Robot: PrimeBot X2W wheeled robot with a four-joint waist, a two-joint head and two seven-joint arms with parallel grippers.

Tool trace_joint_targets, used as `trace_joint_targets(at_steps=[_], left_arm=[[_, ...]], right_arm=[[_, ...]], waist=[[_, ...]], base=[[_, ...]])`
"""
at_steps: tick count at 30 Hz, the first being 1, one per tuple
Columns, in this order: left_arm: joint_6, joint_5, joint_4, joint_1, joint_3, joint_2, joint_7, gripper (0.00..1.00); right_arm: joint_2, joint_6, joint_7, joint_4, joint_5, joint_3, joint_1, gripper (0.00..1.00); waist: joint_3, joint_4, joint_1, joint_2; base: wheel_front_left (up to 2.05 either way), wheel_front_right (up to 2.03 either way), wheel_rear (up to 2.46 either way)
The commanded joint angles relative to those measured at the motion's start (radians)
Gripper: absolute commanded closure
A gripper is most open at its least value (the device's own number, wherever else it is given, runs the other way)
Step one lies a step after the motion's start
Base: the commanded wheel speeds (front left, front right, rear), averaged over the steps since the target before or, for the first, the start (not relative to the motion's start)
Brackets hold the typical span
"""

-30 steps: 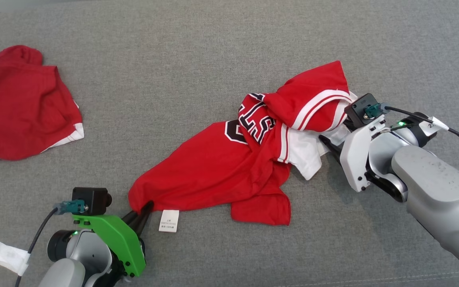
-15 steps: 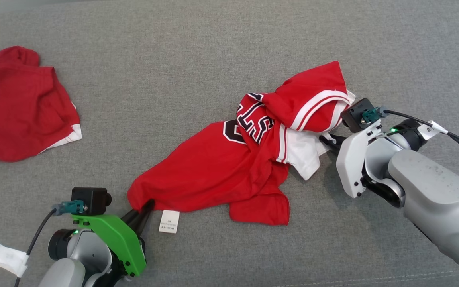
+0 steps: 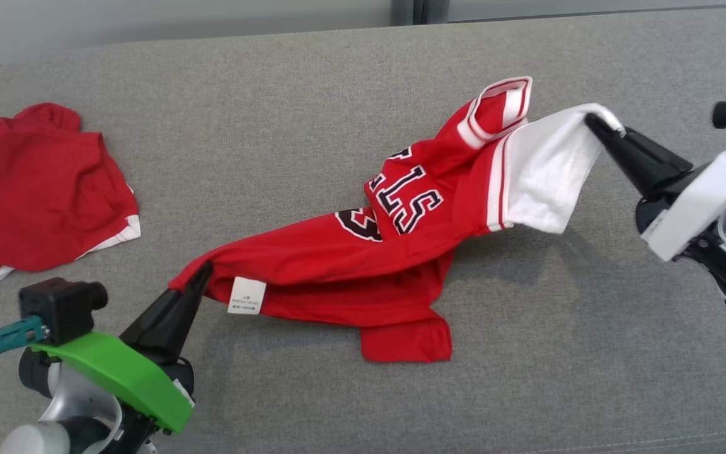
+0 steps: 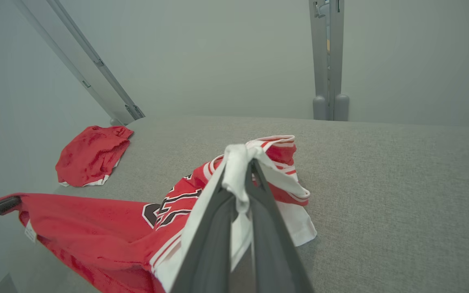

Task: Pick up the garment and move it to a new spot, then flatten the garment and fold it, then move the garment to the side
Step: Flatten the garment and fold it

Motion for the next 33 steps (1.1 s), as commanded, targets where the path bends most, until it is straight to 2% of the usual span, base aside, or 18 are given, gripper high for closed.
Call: trace_joint_targets(at_steps=[1,8,14,18,20,22,27,33], left_arm=[[0.011,-0.015,-0.043,0.022,0.02,0.016,0.0,1.0],[0.041,-0.069,-0.263,0.103,0.089,0.041,0.005,1.0],[0.062,-0.103,-0.412,0.154,0.142,0.058,0.006,1.0],[0.072,-0.133,-0.49,0.131,0.182,0.084,0.028,1.0],[0.074,-0.136,-0.494,0.107,0.194,0.095,0.042,1.0],[0.087,-0.142,-0.465,0.001,0.224,0.131,0.081,1.0],[0.098,-0.099,-0.273,-0.319,0.189,0.19,0.168,1.0],[0.088,0.006,0.089,-0.774,0.097,0.143,0.159,1.0]], right_arm=[[-0.025,0.0,-0.022,-0.05,0.034,-0.043,0.037,1.0],[-0.128,0.0,-0.109,-0.245,0.156,-0.276,0.211,1.0],[-0.171,0.0,-0.161,-0.39,0.19,-0.46,0.354,1.0],[-0.172,0.0,-0.159,-0.492,0.21,-0.56,0.396,1.0],[-0.173,0.0,-0.151,-0.503,0.207,-0.579,0.392,1.0],[-0.173,0.0,-0.1,-0.491,0.16,-0.593,0.323,1.0],[-0.076,0.0,0.022,-0.391,0.056,-0.526,0.027,1.0],[0.174,0.0,0.139,-0.077,-0.167,-0.431,-0.427,1.0]], waist=[[-0.03,-0.021,0.0,-0.0001],[-0.078,-0.055,0.0,-0.0001],[-0.091,-0.083,0.0,-0.0001],[-0.052,-0.101,0.0,-0.0001],[-0.034,-0.103,0.0,-0.0001],[0.043,-0.111,0.0,-0.0001],[0.202,-0.101,0.0,-0.0001],[0.367,-0.081,0.0,-0.0001]], base=[[0.0,0.0,0.0],[0.0,0.0,0.0],[0.0,0.0,0.0],[0.0,0.0,0.0],[0.0,0.0,0.0],[0.0,0.0,0.0],[0.0,0.0,0.0],[0.0,0.0,0.0]])
